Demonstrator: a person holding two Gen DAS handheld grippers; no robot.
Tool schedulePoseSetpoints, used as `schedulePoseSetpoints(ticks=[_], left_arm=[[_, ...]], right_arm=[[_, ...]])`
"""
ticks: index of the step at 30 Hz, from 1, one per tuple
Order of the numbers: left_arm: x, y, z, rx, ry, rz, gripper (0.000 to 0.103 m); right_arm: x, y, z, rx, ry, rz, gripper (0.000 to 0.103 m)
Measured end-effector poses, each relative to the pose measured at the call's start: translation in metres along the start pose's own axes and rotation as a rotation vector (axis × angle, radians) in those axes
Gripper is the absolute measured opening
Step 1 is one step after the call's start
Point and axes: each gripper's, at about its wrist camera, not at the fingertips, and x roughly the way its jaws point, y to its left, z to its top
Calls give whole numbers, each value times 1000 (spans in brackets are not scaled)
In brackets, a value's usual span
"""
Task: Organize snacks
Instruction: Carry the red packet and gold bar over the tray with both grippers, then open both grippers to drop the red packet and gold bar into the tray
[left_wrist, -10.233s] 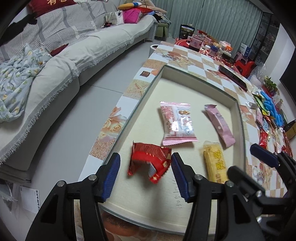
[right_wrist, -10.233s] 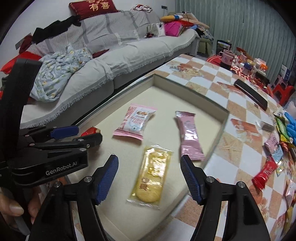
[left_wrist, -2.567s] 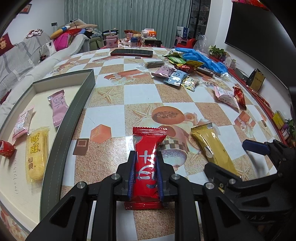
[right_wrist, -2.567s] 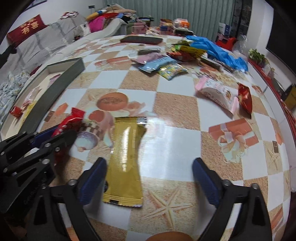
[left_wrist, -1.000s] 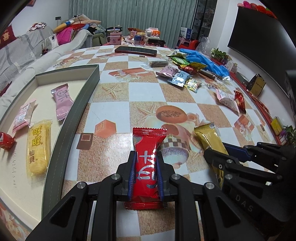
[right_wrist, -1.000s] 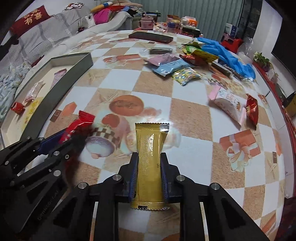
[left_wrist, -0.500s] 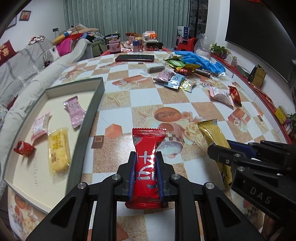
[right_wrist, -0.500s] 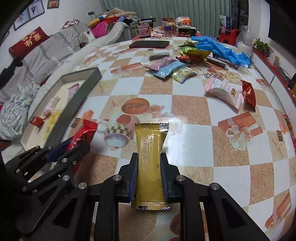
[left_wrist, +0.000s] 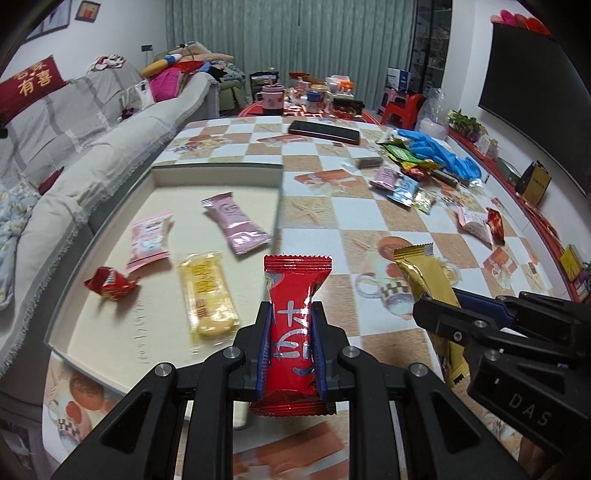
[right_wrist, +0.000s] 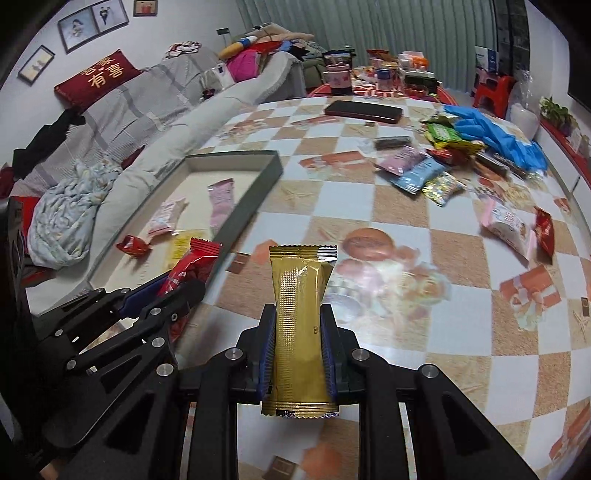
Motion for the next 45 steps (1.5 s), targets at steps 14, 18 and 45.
schedulePoseSetpoints(ticks=[14, 18, 45], left_arm=[[-6, 113, 3, -199, 20, 16, 21], [2, 122, 5, -201, 46, 20, 21], [47, 144, 5, -226, 131, 35, 21]], right_arm=[[34, 76, 35, -108, 34, 74, 24], [48, 91, 48, -114, 55, 84, 24], [136, 126, 95, -150, 178, 12, 24]])
